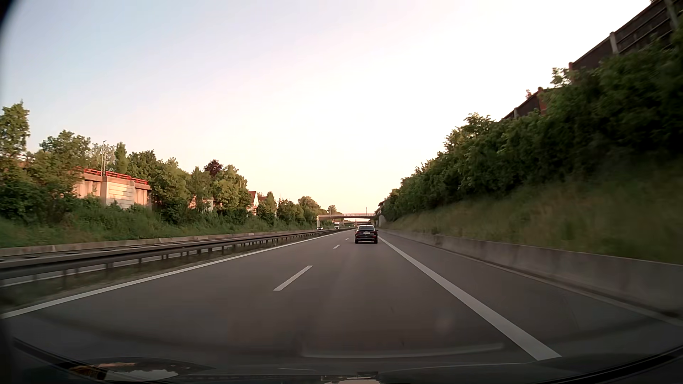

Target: Follow the waypoints while adhering to traffic rules and regulations

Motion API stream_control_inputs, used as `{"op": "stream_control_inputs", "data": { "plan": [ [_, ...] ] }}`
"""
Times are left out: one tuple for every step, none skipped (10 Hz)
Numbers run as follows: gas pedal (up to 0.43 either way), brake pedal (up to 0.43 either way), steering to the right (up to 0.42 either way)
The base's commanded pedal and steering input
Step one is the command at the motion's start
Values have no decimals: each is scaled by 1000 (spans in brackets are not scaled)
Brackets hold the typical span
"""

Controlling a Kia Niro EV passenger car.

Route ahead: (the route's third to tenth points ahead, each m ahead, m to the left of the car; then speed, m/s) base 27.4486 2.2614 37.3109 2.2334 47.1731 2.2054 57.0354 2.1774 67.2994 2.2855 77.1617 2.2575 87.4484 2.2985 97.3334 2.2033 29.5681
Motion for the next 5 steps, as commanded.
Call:
{"op": "stream_control_inputs", "data": {
  "plan": [
    [319,18,0],
    [319,18,0],
    [319,12,0],
    [319,18,0],
    [319,18,0]
  ]
}}
